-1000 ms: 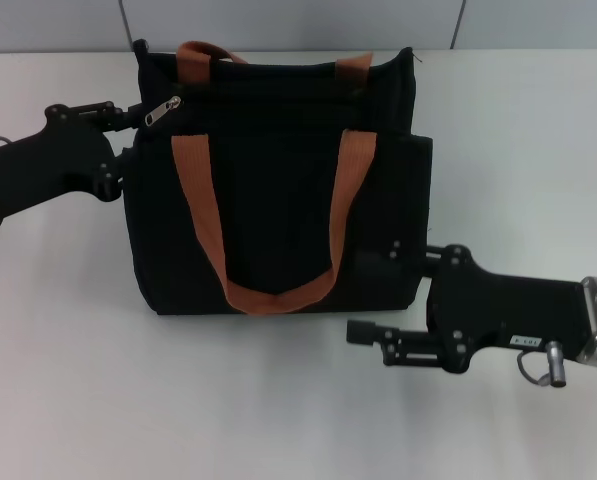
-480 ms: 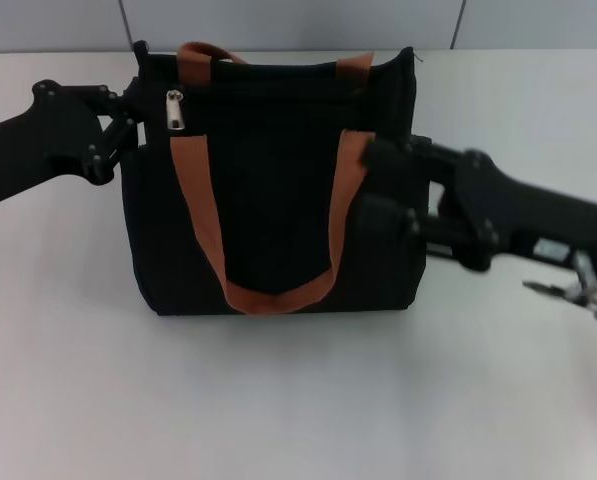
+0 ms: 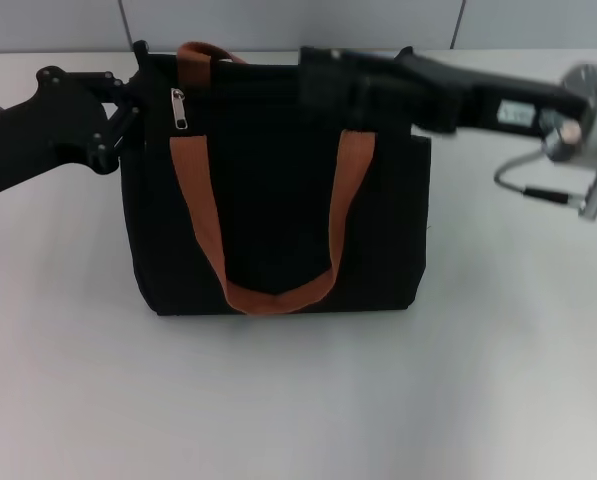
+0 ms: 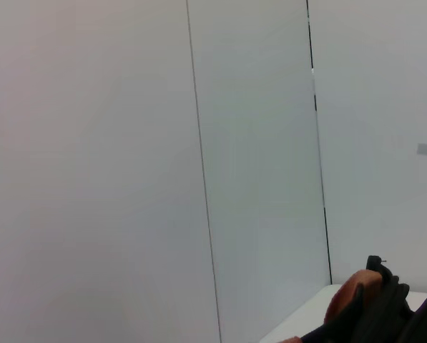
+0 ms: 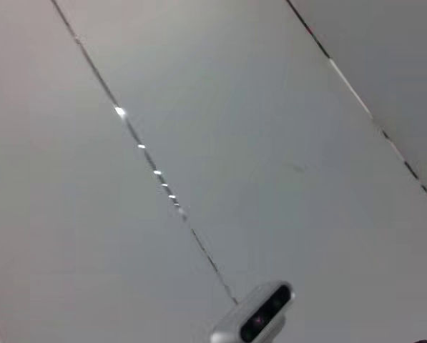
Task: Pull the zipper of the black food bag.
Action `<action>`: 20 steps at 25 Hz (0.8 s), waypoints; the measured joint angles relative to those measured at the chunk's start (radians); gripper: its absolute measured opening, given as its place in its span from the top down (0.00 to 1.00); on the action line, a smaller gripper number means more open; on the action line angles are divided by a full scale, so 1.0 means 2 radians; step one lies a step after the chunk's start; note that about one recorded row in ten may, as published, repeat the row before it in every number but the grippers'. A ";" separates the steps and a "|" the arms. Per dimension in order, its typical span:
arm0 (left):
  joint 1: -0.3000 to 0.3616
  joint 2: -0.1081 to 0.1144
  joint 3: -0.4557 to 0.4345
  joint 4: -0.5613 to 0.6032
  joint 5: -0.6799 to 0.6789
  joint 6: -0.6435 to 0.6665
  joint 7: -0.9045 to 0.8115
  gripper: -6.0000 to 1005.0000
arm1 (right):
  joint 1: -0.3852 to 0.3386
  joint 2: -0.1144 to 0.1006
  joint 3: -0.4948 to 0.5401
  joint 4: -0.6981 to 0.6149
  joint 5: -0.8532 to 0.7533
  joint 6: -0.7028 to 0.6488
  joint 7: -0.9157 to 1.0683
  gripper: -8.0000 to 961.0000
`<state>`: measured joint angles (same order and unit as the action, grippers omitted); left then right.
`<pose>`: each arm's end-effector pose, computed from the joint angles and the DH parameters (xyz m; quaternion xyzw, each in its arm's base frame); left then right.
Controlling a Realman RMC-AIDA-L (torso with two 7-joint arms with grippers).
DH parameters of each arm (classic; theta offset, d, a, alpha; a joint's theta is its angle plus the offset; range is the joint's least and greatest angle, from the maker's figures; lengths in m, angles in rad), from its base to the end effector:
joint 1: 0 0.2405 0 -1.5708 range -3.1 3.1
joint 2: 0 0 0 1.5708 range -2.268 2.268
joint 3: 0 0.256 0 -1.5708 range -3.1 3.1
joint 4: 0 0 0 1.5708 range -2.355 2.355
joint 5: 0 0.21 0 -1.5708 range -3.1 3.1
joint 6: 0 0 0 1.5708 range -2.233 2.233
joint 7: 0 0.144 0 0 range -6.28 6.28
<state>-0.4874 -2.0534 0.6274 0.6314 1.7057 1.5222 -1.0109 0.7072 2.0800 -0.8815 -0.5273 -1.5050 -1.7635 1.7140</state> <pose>-0.2645 0.3455 0.0416 -0.8987 -0.0762 -0.3171 0.2933 0.1463 0.3444 0.0015 0.8534 -0.2544 -0.4478 0.0808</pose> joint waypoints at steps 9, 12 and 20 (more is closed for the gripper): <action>0.001 0.000 -0.017 -0.004 0.000 -0.001 0.006 0.95 | 0.048 -0.004 -0.008 -0.033 -0.045 0.059 0.117 0.33; 0.002 -0.001 -0.018 -0.003 0.000 -0.002 0.007 0.95 | 0.060 -0.006 -0.008 -0.033 -0.055 0.071 0.136 0.39; 0.004 -0.001 -0.018 -0.002 0.000 0.000 0.007 0.95 | 0.097 -0.007 -0.009 -0.033 -0.118 0.107 0.223 0.55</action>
<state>-0.4797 -2.0564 0.5906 0.6272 1.7057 1.5221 -0.9970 0.9004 2.0657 -0.8994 -0.5937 -1.7412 -1.5494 2.1601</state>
